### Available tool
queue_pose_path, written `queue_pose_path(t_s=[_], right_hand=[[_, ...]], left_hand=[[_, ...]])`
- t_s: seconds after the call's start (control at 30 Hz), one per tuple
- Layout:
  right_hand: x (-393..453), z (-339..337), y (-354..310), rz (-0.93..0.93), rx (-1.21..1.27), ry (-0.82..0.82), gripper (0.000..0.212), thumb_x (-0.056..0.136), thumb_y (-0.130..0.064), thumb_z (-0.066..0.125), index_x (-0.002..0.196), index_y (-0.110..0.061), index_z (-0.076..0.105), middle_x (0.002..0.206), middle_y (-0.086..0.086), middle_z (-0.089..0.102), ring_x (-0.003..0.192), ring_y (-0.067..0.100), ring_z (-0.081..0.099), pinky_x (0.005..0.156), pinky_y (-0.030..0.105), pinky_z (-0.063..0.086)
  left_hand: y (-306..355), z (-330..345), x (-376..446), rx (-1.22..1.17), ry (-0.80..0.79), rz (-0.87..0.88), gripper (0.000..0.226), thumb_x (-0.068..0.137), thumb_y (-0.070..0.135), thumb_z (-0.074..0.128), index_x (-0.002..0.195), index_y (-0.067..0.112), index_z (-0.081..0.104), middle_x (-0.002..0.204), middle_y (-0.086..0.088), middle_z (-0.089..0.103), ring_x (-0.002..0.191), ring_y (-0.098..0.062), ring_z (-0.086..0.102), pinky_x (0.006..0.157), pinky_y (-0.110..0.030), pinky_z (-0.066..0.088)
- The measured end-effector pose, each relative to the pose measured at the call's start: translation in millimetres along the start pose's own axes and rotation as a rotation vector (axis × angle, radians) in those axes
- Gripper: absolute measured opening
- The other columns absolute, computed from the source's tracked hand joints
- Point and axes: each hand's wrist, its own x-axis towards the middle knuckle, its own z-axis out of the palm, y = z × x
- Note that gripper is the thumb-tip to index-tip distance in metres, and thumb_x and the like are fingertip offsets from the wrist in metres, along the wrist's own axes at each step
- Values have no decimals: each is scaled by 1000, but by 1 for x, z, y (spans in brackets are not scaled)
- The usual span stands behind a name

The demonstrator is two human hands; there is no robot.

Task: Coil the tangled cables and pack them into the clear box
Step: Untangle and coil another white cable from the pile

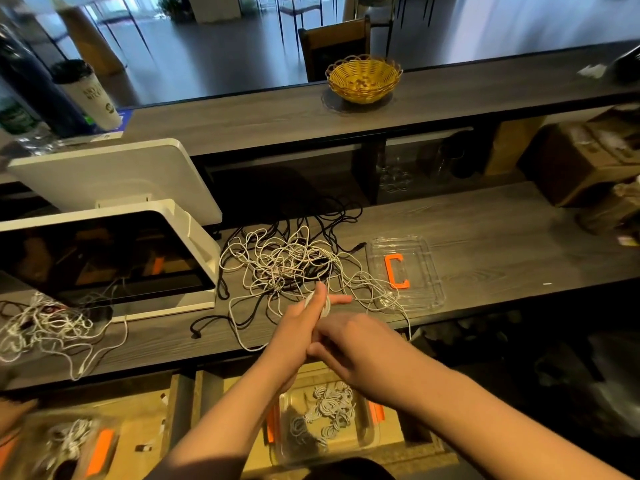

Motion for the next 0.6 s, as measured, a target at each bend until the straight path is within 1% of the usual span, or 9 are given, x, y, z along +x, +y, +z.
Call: queue_pose_path(t_s=[0.07,0.17,0.23,0.3,0.4,0.47,0.53,0.57,0.6], right_hand=[[3,-5,9,12,-12,19,17,98,-38,55,97,-21,57,101,-2,64,92,18,60,79,34,48],[3,-13,18,49,-20,61,19,93,-44,61,94,-27,53,99,-4,65,92,17,61,80,37,51],[4,-17,21,63,-8,72,17,93,-42,62,91,-30,51,93,-7,63,87,14,59,77,33,50],[6,-18,25,73,-6,48,10,95,-34,61,93,-27,55,91,-8,62,84,12,58,77,31,50],[8,-22,34,66,-9,0,5,97,-26,60,94,-24,56,91,-6,62,83,13,58,78,34,51],[7,-26,39,72,-7,6,5,95,-25,62,96,-20,61,92,-4,65,84,13,60,79,36,53],[5,-30,41,83,5,16,14,93,-33,65,98,-20,65,91,-4,67,84,12,61,78,34,53],[4,-31,42,88,1,13,19,92,-38,65,98,-20,65,90,-4,67,83,11,61,76,33,52],[3,-32,42,87,-6,9,22,91,-41,65,97,-20,65,89,-5,66,81,10,59,74,32,52]], left_hand=[[2,0,-1,79,-39,-82,76,88,75,38,103,9,70,73,-6,65,68,-17,58,63,-25,44],[7,5,-6,164,-76,-179,67,82,74,33,94,18,66,66,6,59,58,-4,52,51,-19,35],[6,4,-8,120,-130,-231,70,86,76,28,99,21,68,58,12,56,47,-2,42,46,-16,29],[3,3,-9,67,-199,-281,79,84,82,22,108,21,66,54,12,49,48,-3,33,45,-16,23],[1,2,-8,24,-318,-319,84,78,90,20,121,27,56,61,7,45,52,-4,29,46,-15,20],[2,2,-9,-2,-427,-324,83,75,92,37,123,26,51,63,8,45,50,-2,29,43,-12,22],[2,3,-11,131,-501,-270,86,65,88,61,112,16,59,63,10,47,50,-3,34,44,-13,28],[1,3,-12,213,-526,-246,83,66,84,65,107,11,64,63,10,48,52,-4,36,45,-15,31],[0,4,-13,264,-544,-239,70,73,78,64,98,12,68,62,9,47,52,-6,37,46,-17,32]])
